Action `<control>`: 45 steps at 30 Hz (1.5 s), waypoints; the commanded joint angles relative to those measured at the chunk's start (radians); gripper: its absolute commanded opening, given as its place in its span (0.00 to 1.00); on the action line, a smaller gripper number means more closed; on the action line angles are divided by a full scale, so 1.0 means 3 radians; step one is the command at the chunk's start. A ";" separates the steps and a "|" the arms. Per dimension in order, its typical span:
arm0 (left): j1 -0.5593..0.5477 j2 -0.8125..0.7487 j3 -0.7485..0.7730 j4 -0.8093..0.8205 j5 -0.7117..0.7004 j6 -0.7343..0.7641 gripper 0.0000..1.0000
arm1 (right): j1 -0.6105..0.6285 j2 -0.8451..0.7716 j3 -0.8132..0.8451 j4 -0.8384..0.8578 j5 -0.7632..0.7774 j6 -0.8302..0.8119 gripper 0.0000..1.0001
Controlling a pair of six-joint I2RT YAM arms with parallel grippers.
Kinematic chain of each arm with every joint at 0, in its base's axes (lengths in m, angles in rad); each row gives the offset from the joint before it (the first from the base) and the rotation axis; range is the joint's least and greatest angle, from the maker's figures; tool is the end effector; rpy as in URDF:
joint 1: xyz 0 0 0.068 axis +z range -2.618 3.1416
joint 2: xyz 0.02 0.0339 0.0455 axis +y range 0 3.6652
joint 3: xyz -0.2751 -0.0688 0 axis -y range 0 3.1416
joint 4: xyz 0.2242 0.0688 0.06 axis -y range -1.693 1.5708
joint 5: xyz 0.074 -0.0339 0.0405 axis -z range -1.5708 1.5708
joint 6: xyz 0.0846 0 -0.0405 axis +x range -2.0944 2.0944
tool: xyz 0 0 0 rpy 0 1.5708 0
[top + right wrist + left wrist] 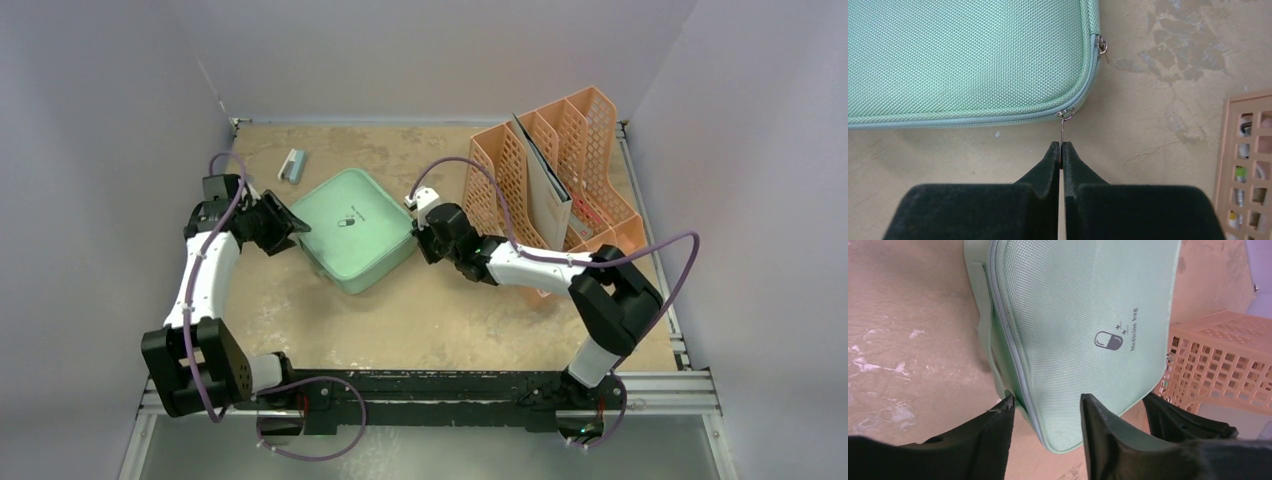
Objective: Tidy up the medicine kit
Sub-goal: Zip the medicine box at the center of the board.
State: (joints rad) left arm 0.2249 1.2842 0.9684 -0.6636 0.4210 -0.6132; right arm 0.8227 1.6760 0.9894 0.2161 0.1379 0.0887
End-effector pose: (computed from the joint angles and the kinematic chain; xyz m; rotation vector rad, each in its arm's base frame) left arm 0.2595 0.0239 0.2392 -0.8890 2.4052 -0.6869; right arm 0.2813 0.2860 0.2198 -0.6583 1.9559 0.4287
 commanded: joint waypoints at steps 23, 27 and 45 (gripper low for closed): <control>-0.0729 -0.0383 -0.1116 0.0969 0.0222 -0.0684 0.34 | 0.0383 -0.0149 0.0068 -0.0220 0.0287 -0.0008 0.00; -0.0729 -0.0316 -0.1199 0.0812 0.0012 -0.0581 0.35 | 0.0238 -0.0099 0.0136 -0.0274 0.0289 -0.0159 0.00; -0.0728 -0.0270 -0.1324 0.0851 -0.0017 -0.0580 0.35 | -0.0072 0.0275 0.0402 -0.0179 0.0376 -0.0373 0.00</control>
State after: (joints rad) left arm 0.0036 1.1790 0.6212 -0.3058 0.5446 -0.8314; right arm 0.8604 1.7573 1.0897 0.1684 0.1310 0.0139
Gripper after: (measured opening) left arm 0.344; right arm 0.005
